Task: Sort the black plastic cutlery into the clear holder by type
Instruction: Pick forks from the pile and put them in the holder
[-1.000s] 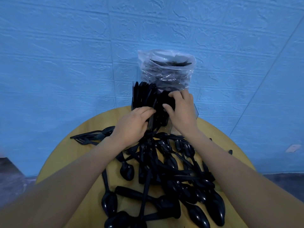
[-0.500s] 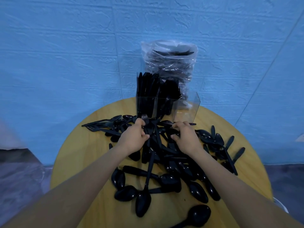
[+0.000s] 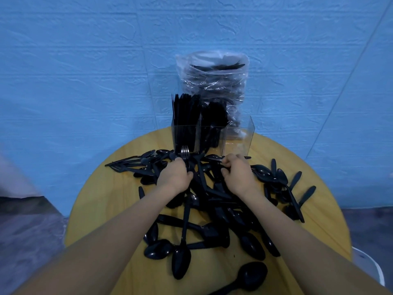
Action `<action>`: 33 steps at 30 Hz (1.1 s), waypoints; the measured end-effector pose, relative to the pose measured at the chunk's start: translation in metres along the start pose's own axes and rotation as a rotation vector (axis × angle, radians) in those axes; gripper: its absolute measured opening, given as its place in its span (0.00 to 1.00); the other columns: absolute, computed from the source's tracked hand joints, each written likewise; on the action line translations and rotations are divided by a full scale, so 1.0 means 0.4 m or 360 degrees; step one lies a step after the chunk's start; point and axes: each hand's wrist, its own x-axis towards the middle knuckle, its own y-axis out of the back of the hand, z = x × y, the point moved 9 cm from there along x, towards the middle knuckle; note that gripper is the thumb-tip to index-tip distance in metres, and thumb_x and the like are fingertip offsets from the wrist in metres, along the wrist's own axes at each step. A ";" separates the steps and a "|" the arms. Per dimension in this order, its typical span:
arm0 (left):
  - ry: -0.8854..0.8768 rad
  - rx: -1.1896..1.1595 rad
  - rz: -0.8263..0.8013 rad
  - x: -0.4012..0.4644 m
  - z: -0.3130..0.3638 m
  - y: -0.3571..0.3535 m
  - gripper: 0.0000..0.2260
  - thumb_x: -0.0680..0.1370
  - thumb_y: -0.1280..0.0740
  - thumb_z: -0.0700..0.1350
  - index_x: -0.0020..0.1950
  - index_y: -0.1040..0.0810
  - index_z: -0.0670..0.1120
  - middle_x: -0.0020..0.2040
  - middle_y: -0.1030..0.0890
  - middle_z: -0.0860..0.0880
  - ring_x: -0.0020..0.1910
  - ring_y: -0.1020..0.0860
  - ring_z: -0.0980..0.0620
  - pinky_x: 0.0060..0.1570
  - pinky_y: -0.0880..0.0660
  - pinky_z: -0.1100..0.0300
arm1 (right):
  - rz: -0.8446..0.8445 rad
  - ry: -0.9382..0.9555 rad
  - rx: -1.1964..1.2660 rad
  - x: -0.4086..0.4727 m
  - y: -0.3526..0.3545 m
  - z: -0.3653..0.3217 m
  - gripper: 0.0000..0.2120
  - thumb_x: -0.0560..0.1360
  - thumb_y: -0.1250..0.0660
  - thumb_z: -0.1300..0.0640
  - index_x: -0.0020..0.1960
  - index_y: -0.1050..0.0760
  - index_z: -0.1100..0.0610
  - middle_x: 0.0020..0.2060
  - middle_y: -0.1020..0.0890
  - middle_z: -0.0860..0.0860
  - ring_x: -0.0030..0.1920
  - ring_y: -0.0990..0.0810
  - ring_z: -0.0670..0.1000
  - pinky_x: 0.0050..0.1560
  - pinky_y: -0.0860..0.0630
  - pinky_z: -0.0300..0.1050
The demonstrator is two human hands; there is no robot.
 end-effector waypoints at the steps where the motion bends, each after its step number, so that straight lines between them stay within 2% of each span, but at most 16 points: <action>1: 0.0009 -0.0007 0.0002 0.003 -0.002 0.001 0.12 0.79 0.38 0.47 0.55 0.32 0.40 0.50 0.24 0.42 0.43 0.26 0.46 0.38 0.31 0.56 | 0.0001 0.0020 0.0004 0.001 0.000 -0.009 0.12 0.77 0.37 0.64 0.60 0.27 0.62 0.57 0.27 0.57 0.57 0.26 0.56 0.58 0.27 0.47; 7: 0.0005 -0.0302 0.0015 0.013 -0.021 0.024 0.07 0.81 0.40 0.45 0.48 0.29 0.41 0.42 0.25 0.46 0.42 0.25 0.47 0.40 0.31 0.57 | -0.0060 0.0119 0.0050 0.013 -0.023 -0.079 0.10 0.77 0.36 0.62 0.58 0.26 0.61 0.55 0.25 0.56 0.54 0.25 0.55 0.54 0.27 0.46; 10: 0.0022 -0.0563 0.0058 0.018 -0.036 0.061 0.08 0.82 0.41 0.45 0.47 0.28 0.42 0.36 0.27 0.49 0.38 0.27 0.49 0.34 0.33 0.60 | -0.0165 0.0155 -0.0004 0.014 -0.054 -0.119 0.12 0.76 0.34 0.59 0.58 0.26 0.61 0.53 0.23 0.57 0.53 0.24 0.56 0.52 0.27 0.45; 11: 0.0026 -0.0646 0.0072 0.019 -0.044 0.071 0.09 0.82 0.42 0.45 0.47 0.27 0.42 0.36 0.26 0.48 0.37 0.27 0.50 0.33 0.33 0.61 | -0.0196 0.0160 -0.0040 0.014 -0.063 -0.129 0.12 0.76 0.33 0.58 0.58 0.26 0.61 0.53 0.23 0.58 0.53 0.24 0.57 0.50 0.28 0.45; 14: 0.0097 -0.1131 0.0057 0.016 -0.071 0.077 0.09 0.82 0.42 0.45 0.52 0.24 0.42 0.41 0.23 0.47 0.39 0.25 0.53 0.38 0.28 0.61 | -0.0231 0.0118 -0.0140 0.016 -0.084 -0.148 0.14 0.76 0.33 0.57 0.58 0.28 0.62 0.54 0.24 0.59 0.54 0.24 0.59 0.47 0.29 0.46; 17: 0.0124 -0.1420 0.0045 0.008 -0.079 0.073 0.09 0.82 0.43 0.42 0.47 0.24 0.43 0.40 0.23 0.48 0.37 0.25 0.56 0.39 0.27 0.62 | -0.0240 0.0009 -0.0153 0.022 -0.095 -0.151 0.13 0.76 0.33 0.58 0.57 0.29 0.63 0.53 0.23 0.60 0.52 0.23 0.60 0.44 0.28 0.48; 20: 0.0143 -0.1615 0.0027 0.001 -0.082 0.066 0.09 0.82 0.44 0.40 0.47 0.26 0.44 0.40 0.24 0.49 0.35 0.26 0.56 0.44 0.25 0.56 | -0.0251 -0.0073 -0.0163 0.027 -0.095 -0.149 0.07 0.77 0.35 0.62 0.52 0.29 0.63 0.46 0.23 0.58 0.44 0.23 0.58 0.38 0.29 0.47; 22: 0.0130 -0.1613 0.0015 -0.005 -0.082 0.066 0.08 0.82 0.44 0.41 0.49 0.26 0.44 0.42 0.25 0.49 0.35 0.26 0.56 0.41 0.25 0.60 | -0.0214 -0.0104 -0.0176 0.033 -0.088 -0.143 0.02 0.77 0.37 0.65 0.45 0.29 0.62 0.42 0.24 0.56 0.39 0.26 0.57 0.37 0.29 0.46; 23: 0.0111 -0.1602 0.0014 -0.009 -0.079 0.067 0.09 0.83 0.45 0.41 0.49 0.26 0.44 0.41 0.25 0.49 0.35 0.27 0.56 0.37 0.25 0.64 | -0.0181 -0.0127 -0.0147 0.036 -0.081 -0.136 0.06 0.76 0.37 0.65 0.41 0.30 0.61 0.40 0.24 0.56 0.39 0.26 0.57 0.37 0.28 0.46; 25: 0.0065 -0.1598 0.0011 -0.014 -0.073 0.071 0.10 0.83 0.45 0.41 0.49 0.25 0.45 0.37 0.26 0.49 0.34 0.27 0.56 0.33 0.27 0.66 | -0.0130 -0.0192 0.0077 0.042 -0.064 -0.117 0.09 0.76 0.37 0.65 0.37 0.31 0.59 0.36 0.26 0.54 0.38 0.25 0.55 0.37 0.28 0.43; 27: 0.0009 -0.1644 -0.0009 -0.018 -0.065 0.071 0.11 0.83 0.46 0.41 0.49 0.24 0.46 0.36 0.26 0.49 0.34 0.28 0.56 0.34 0.29 0.65 | -0.0072 -0.0225 0.0473 0.038 -0.039 -0.109 0.03 0.77 0.37 0.64 0.44 0.27 0.59 0.37 0.25 0.52 0.38 0.26 0.50 0.36 0.31 0.38; 29: -0.0036 -0.1713 -0.0040 -0.023 -0.052 0.065 0.11 0.83 0.46 0.40 0.52 0.24 0.44 0.36 0.28 0.49 0.33 0.29 0.57 0.33 0.29 0.66 | -0.0040 -0.0222 0.0819 0.022 -0.019 -0.111 0.03 0.77 0.37 0.63 0.50 0.25 0.58 0.42 0.22 0.53 0.40 0.25 0.48 0.39 0.31 0.37; 33: -0.0146 -0.1771 -0.0085 -0.044 -0.007 0.056 0.11 0.82 0.46 0.39 0.56 0.24 0.42 0.34 0.28 0.49 0.30 0.30 0.58 0.30 0.31 0.67 | -0.0166 -0.0212 0.1153 -0.025 -0.026 -0.132 0.04 0.78 0.37 0.63 0.46 0.26 0.56 0.36 0.23 0.50 0.31 0.27 0.44 0.32 0.31 0.33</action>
